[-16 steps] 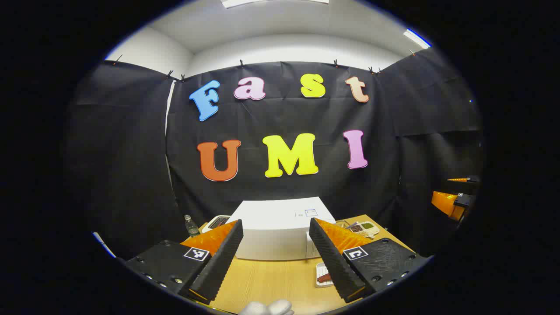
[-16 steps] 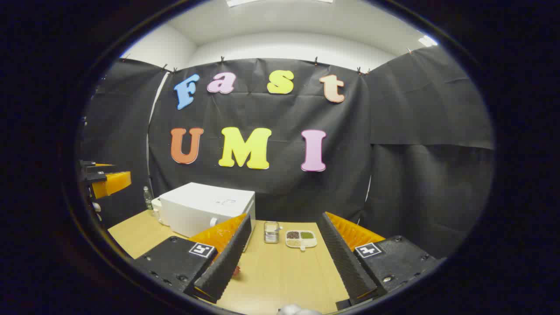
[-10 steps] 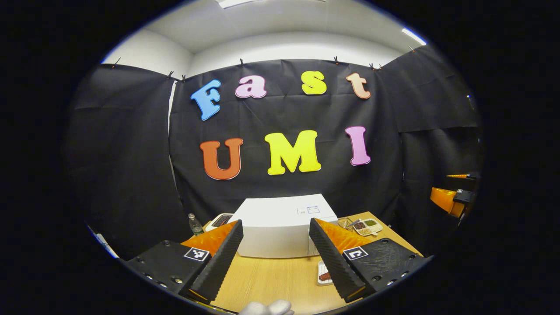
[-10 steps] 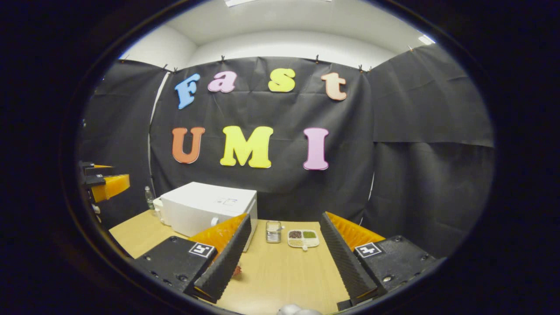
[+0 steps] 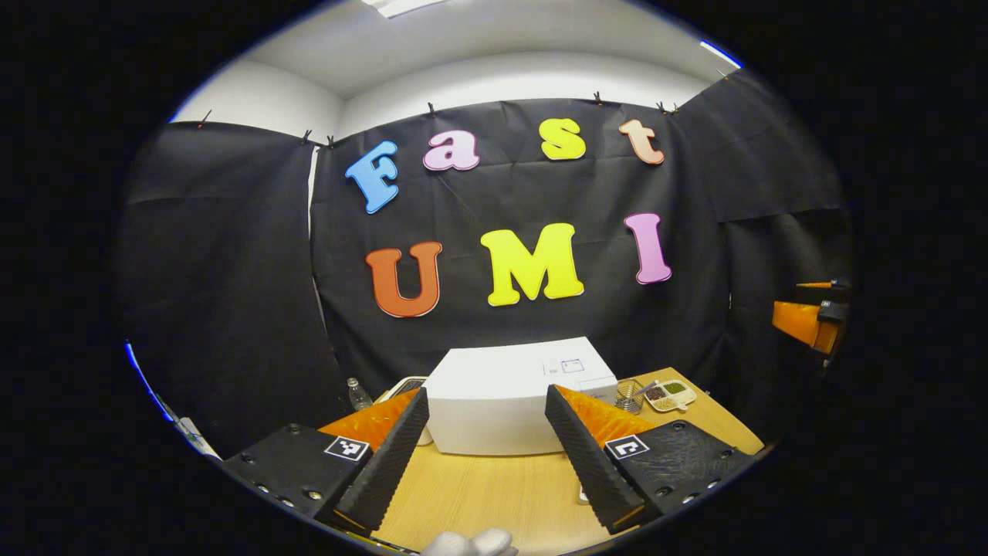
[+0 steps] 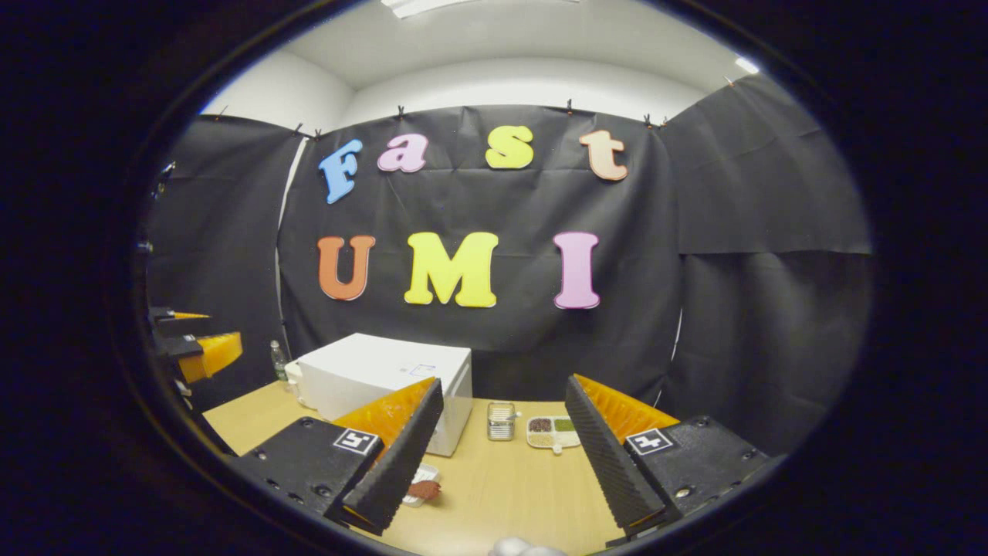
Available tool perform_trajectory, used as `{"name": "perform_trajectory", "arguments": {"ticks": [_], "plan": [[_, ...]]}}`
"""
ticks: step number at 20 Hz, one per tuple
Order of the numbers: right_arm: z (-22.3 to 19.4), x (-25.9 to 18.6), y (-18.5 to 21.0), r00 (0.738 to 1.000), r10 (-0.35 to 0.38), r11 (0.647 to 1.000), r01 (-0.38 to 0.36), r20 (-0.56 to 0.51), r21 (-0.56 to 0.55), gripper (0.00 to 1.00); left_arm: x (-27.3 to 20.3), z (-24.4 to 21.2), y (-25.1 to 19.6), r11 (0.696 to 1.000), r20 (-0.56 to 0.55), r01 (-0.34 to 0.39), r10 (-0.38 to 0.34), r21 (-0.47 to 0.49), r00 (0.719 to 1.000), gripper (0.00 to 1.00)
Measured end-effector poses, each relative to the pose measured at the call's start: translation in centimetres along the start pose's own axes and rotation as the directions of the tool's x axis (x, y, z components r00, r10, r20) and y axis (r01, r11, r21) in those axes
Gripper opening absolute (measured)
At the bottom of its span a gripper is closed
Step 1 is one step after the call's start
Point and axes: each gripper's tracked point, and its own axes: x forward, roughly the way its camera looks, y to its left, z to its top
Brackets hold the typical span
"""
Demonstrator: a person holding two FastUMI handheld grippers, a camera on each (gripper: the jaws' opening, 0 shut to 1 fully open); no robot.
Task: Open the microwave oven with the left hand, put the food in, and close the microwave oven.
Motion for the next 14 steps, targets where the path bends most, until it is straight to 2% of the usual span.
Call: {"name": "perform_trajectory", "arguments": {"ticks": [2, 6, 9, 11, 12, 13, 14], "plan": [[0.4, -0.1, 0.3, 1.000, -0.012, 1.000, 0.011, 0.007, 0.023, 1.00, 1.6, -1.6, -0.7, 1.000, 0.009, 0.018, -0.018, 0.005, 1.000, 0.95], [0.6, -0.7, 0.3, 0.998, -0.056, 0.998, 0.056, 0.002, 0.027, 1.00, 5.1, -5.7, -3.5, 0.997, 0.010, 0.065, -0.065, -0.045, 0.998, 0.95], [0.4, -1.2, 0.5, 0.995, -0.099, 0.995, 0.099, -0.030, 0.014, 1.00, 8.4, -8.8, -7.1, 0.986, 0.014, 0.136, -0.135, -0.097, 0.991, 0.95], [0.4, -1.6, 0.4, 0.989, -0.137, 0.991, 0.137, -0.051, 0.007, 1.00, 11.2, -11.1, -9.1, 0.982, -0.007, 0.162, -0.163, -0.100, 0.987, 0.95], [0.5, -2.0, 0.4, 0.986, -0.157, 0.987, 0.158, -0.058, 0.003, 0.94, 12.5, -12.3, -10.2, 0.979, -0.011, 0.174, -0.176, -0.101, 0.984, 0.95], [0.3, -2.1, 0.3, 0.981, -0.181, 0.984, 0.181, -0.066, -0.005, 1.00, 13.8, -13.5, -11.2, 0.978, -0.028, 0.184, -0.188, -0.102, 0.982, 0.95], [0.2, -2.4, 0.2, 0.976, -0.206, 0.979, 0.205, -0.072, -0.017, 0.94, 15.1, -14.6, -11.9, 0.977, -0.033, 0.193, -0.196, -0.095, 0.980, 0.95]]}}
